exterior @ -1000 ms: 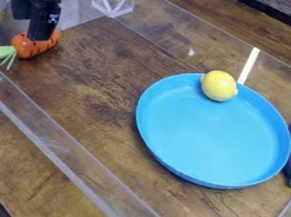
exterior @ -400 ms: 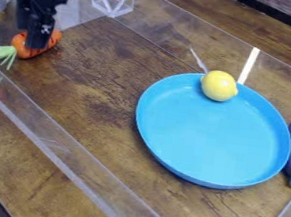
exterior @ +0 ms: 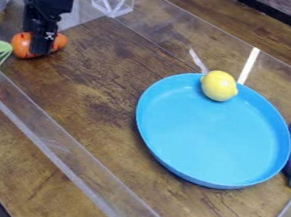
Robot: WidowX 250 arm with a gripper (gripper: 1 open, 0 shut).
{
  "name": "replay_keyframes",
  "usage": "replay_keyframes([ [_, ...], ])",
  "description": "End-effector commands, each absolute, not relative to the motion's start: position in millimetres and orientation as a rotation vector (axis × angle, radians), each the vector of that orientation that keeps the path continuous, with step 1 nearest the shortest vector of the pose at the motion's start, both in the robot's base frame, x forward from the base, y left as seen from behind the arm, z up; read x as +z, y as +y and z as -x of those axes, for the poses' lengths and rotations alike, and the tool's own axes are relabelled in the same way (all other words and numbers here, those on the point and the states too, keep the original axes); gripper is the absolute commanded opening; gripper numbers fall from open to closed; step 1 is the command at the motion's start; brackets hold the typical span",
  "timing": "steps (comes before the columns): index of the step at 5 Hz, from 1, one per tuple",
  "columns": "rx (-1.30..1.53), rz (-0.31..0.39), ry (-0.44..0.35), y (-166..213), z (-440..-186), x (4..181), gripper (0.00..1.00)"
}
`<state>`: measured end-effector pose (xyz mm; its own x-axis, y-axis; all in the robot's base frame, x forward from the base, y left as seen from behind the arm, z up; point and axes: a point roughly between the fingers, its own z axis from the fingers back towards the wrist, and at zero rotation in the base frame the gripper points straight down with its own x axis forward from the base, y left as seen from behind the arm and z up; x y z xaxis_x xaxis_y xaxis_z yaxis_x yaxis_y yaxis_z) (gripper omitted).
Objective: Put the carrot on the blue tray
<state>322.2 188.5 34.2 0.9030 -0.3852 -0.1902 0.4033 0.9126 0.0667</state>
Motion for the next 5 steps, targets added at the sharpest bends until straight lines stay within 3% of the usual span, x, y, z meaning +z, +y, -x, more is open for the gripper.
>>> replay_keyframes([
  [1, -0.372, -0.148, 0.117, 175, -334, 62.4, 0.0],
  [2, -0.375, -0.151, 0.107, 169, -331, 67.9, 0.0],
  [3, -0.418, -0.172, 0.086, 162, -341, 89.7, 0.0],
  [5, -0.428, -0.196, 0.062, 139, -349, 99.8, 0.0],
])
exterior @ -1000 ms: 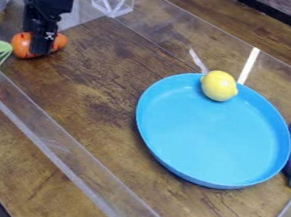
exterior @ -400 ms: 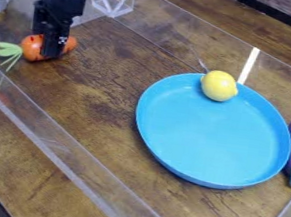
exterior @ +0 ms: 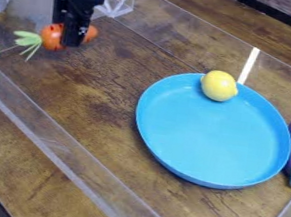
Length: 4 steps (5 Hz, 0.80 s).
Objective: Put the carrot on the blue tray
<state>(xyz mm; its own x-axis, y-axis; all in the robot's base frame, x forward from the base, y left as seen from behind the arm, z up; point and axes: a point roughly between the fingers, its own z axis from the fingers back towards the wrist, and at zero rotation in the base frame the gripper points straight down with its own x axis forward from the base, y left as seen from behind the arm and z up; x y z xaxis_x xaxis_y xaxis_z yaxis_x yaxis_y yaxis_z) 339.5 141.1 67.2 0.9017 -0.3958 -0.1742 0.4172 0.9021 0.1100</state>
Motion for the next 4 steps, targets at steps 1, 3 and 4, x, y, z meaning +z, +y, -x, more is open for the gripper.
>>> replay_keyframes([
  [1, -0.438, -0.201, 0.057, 131, -353, 110.4, 0.0],
  [3, -0.427, -0.217, 0.058, 117, -348, 121.5, 0.0],
  [4, -0.419, -0.23, 0.054, 104, -342, 128.5, 0.0],
])
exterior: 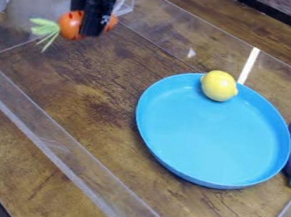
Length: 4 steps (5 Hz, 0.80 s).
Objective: Put the carrot on the blue tray
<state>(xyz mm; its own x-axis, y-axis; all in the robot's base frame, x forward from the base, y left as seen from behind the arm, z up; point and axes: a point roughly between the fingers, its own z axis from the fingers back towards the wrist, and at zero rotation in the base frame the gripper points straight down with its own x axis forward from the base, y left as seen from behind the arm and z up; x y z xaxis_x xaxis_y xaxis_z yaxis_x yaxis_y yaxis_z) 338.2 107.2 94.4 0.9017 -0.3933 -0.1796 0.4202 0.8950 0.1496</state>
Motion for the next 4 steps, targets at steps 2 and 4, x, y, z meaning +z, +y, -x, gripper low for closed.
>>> replay_keyframes([
  [2, -0.48, -0.252, 0.044, 77, -330, 137.5, 0.0],
  [4, -0.596, -0.277, 0.034, 52, -315, 142.1, 0.0],
])
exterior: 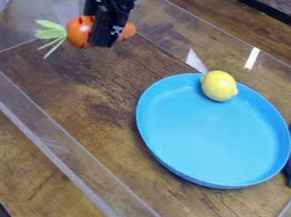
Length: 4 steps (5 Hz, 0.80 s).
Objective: Put the carrot on the blue tray
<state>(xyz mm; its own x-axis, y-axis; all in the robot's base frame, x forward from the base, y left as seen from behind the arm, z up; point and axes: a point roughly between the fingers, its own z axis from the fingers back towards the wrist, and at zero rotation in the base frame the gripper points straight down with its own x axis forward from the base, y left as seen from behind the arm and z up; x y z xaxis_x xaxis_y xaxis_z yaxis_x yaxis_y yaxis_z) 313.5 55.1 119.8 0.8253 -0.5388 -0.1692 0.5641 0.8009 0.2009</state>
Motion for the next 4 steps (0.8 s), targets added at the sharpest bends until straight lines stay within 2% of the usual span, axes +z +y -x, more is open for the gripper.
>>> replay_keyframes([
  [1, -0.618, -0.282, 0.032, 44, -308, 144.1, 0.0],
  [4, -0.353, -0.303, 0.066, 24, -306, 155.8, 0.0],
])
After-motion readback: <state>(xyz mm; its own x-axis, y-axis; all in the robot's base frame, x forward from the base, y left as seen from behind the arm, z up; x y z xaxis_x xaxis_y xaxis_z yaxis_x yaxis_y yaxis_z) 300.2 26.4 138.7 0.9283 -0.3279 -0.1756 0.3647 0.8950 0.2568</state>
